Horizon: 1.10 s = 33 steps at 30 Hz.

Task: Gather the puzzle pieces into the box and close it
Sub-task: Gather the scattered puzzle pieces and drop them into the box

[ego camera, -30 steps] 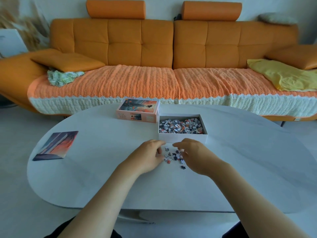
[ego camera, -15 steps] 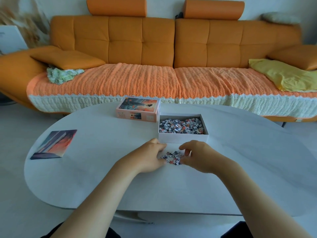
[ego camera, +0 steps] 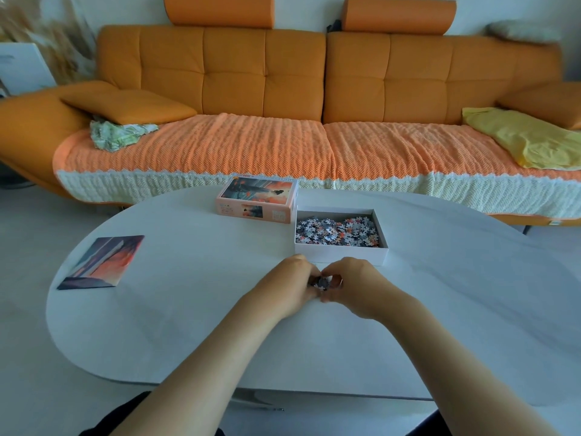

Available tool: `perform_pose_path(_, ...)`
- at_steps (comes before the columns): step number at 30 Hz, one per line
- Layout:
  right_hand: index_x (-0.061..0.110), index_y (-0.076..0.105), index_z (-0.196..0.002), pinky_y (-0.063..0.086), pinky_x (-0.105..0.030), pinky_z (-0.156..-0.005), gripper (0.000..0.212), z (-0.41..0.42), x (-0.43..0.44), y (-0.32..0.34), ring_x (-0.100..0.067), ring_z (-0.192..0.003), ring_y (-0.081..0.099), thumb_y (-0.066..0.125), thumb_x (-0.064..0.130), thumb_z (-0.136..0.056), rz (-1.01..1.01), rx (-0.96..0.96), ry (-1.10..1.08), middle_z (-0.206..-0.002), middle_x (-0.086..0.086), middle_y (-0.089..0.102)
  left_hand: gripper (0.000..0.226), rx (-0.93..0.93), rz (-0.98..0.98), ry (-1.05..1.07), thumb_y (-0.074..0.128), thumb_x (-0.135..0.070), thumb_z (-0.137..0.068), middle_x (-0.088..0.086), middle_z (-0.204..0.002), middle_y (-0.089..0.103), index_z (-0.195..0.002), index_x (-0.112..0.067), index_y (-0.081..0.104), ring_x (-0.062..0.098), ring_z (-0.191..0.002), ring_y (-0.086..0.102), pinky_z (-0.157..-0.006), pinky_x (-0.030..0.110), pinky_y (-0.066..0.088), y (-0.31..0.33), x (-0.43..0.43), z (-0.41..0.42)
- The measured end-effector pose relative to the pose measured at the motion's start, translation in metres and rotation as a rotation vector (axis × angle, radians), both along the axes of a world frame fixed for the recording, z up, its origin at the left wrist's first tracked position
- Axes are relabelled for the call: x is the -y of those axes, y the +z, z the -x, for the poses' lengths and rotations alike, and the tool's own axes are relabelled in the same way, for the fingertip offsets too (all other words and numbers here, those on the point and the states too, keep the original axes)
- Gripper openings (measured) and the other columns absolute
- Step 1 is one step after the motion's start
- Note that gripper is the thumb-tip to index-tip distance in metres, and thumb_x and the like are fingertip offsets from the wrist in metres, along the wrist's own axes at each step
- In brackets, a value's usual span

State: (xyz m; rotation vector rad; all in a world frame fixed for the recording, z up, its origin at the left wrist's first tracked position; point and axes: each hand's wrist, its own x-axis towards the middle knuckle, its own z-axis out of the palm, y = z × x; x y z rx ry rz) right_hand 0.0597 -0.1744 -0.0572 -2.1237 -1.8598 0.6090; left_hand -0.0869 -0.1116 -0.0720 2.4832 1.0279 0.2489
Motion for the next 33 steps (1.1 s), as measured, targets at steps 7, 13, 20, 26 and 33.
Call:
perform_pose_path(7, 0.018, 0.070, -0.110, 0.043, -0.024, -0.064, 0.029, 0.006, -0.001, 0.003, -0.021, -0.090, 0.059, 0.072, 0.019, -0.081, -0.001, 0.007, -0.055, -0.107, -0.006, 0.062, 0.012, 0.155, 0.026, 0.103, 0.074, -0.018, -0.080, -0.003, -0.089, 0.053, -0.092, -0.020, 0.073, 0.014, -0.079, 0.054, -0.066, 0.018, 0.035, -0.008, -0.001, -0.001)
perform_pose_path(13, 0.015, 0.072, -0.086, 0.040, -0.015, -0.043, 0.012, 0.002, -0.004, 0.008, -0.020, -0.066, 0.063, 0.067, 0.011, -0.076, 0.038, -0.128, -0.111, -0.082, -0.008, 0.073, 0.014, 0.269, 0.171, 0.170, 0.073, -0.010, -0.076, -0.006, -0.079, 0.070, -0.082, -0.022, 0.070, 0.011, -0.075, 0.064, -0.063, 0.012, 0.043, -0.005, -0.001, -0.005)
perform_pose_path(20, 0.021, 0.071, -0.085, 0.051, -0.018, -0.058, 0.012, -0.014, -0.017, 0.023, -0.012, -0.059, 0.069, 0.076, 0.012, -0.079, -0.257, -0.328, -0.174, -0.073, 0.004, 0.070, 0.021, 0.494, 0.181, 0.204, 0.076, -0.010, -0.079, -0.010, -0.071, 0.069, -0.078, -0.029, 0.068, 0.003, -0.066, 0.064, -0.062, 0.016, 0.046, 0.018, -0.024, -0.012)
perform_pose_path(26, 0.022, 0.075, -0.103, 0.046, -0.015, -0.069, 0.021, -0.024, -0.043, 0.026, -0.012, -0.080, 0.064, 0.072, 0.013, -0.084, -0.514, -0.266, -0.247, -0.092, 0.004, 0.072, 0.022, 0.582, 0.088, 0.175, 0.073, -0.013, -0.085, -0.008, -0.096, 0.074, -0.105, -0.021, 0.073, 0.000, -0.088, 0.066, -0.081, 0.018, 0.050, 0.029, -0.050, -0.030)
perform_pose_path(33, 0.025, 0.073, -0.109, 0.038, -0.006, -0.063, 0.023, -0.036, -0.039, 0.022, -0.004, -0.073, 0.057, 0.062, 0.014, -0.091, -0.489, -0.103, -0.171, -0.092, 0.008, 0.069, 0.031, 0.346, -0.162, 0.094, 0.064, -0.020, -0.092, -0.007, -0.117, 0.067, -0.122, -0.025, 0.067, 0.014, -0.113, 0.057, -0.095, 0.032, 0.046, 0.016, -0.062, -0.022)
